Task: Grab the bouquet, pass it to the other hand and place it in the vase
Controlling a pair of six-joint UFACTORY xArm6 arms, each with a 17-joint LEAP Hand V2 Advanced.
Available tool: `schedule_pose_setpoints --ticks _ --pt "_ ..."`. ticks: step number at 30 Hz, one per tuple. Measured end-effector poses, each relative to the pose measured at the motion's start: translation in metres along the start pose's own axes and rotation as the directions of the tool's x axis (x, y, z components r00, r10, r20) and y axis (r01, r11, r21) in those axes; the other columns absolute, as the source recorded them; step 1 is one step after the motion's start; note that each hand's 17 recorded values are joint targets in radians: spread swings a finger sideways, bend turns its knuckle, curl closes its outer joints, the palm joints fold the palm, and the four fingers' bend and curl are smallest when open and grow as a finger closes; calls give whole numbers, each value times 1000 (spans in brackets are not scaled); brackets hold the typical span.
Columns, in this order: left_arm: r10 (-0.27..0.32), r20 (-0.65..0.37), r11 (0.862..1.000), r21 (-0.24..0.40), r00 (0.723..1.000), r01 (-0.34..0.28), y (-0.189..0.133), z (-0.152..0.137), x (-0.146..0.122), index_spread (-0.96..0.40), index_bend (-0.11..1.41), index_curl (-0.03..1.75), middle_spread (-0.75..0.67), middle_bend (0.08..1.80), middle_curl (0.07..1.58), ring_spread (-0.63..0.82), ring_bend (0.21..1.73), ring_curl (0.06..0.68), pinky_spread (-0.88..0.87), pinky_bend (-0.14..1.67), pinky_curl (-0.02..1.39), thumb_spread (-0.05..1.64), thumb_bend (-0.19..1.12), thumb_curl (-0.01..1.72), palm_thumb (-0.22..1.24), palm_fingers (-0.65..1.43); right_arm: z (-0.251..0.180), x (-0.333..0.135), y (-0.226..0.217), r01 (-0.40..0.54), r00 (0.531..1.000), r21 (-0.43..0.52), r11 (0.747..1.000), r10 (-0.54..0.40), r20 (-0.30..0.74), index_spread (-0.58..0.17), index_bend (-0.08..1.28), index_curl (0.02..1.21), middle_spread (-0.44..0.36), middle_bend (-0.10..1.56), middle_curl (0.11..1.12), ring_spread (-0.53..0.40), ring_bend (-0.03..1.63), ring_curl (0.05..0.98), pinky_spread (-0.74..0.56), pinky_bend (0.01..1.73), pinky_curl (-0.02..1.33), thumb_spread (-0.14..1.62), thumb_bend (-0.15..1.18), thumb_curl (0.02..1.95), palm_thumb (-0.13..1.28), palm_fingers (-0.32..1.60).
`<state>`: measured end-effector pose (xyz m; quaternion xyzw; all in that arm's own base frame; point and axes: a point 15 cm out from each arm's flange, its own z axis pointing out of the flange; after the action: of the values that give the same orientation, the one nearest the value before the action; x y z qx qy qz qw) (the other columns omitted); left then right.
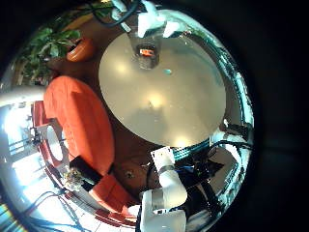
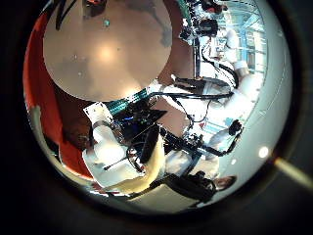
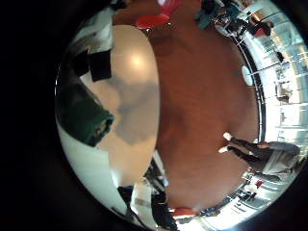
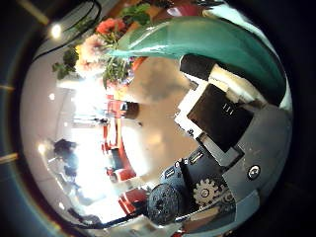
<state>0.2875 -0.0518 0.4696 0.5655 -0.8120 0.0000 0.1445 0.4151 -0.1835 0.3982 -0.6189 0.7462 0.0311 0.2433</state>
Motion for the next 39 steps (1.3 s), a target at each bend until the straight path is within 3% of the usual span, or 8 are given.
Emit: schedule_pose_setpoints --ticks 4,7,13,19,24,30,33,39 --pt "-12 -54 1000 28 998 13 2 -5 -10 58 178 309 439 201 296 582 389 230 555 185 290 1071 -22 301 239 19 -43 -46 -7 8 985 72 997 -20 169 -261 1164 927 -155 1338 885 -213 1419 764 -190 1296 821 926 -3 774 1163 1132" --pt "-25 -124 998 61 992 32 4 -12 -11 71 187 319 432 209 306 579 392 231 551 177 282 1075 -24 298 234 43 -70 -78 -13 -2 949 133 991 -40 314 -249 1170 922 -149 1347 876 -209 1424 763 -188 1285 842 920 0 810 1173 1131" --pt "-15 -240 991 125 971 46 1 -27 -10 90 188 339 419 210 319 566 397 230 540 176 268 1073 -29 294 220 79 -120 -147 -5 3 800 173 985 -106 591 -238 1181 916 -142 1358 860 -206 1431 765 -187 1267 874 906 -5 869 1167 1129" --pt "58 -391 978 209 919 27 -12 -43 0 112 182 349 424 200 325 558 403 231 536 179 261 1057 -27 293 195 86 -151 -197 3 29 701 205 978 -166 693 -230 1187 911 -137 1368 845 -204 1433 765 -188 1251 902 898 -2 922 1165 1129" --pt "165 -548 948 318 820 22 -28 -71 17 129 174 347 437 196 325 558 418 232 536 191 266 1043 -26 296 187 101 -149 -249 20 134 631 184 974 -227 742 -227 1189 907 -135 1374 834 -202 1435 763 -189 1238 922 903 -3 957 1161 1131" --pt "297 -701 903 427 648 48 -42 -109 32 148 174 344 436 197 331 557 431 234 528 189 269 1023 -26 302 192 111 -128 -306 56 247 544 134 960 -252 800 -223 1194 901 -133 1380 821 -201 1439 761 -187 1222 947 897 -4 1009 1155 1133" --pt "328 -764 899 433 555 64 -47 -121 41 157 168 341 441 197 333 559 439 234 527 191 271 1017 -25 306 202 107 -120 -328 74 296 514 120 948 -264 817 -221 1197 899 -132 1384 816 -201 1440 760 -185 1216 958 896 -4 1030 1152 1133" --pt "367 -831 898 434 419 74 -57 -132 50 174 170 336 444 196 334 559 449 232 526 193 276 993 -28 311 206 106 -99 -362 102 380 455 89 921 -270 849 -220 1202 894 -131 1388 808 -201 1445 759 -183 1204 978 903 -3 1068 1145 1134"
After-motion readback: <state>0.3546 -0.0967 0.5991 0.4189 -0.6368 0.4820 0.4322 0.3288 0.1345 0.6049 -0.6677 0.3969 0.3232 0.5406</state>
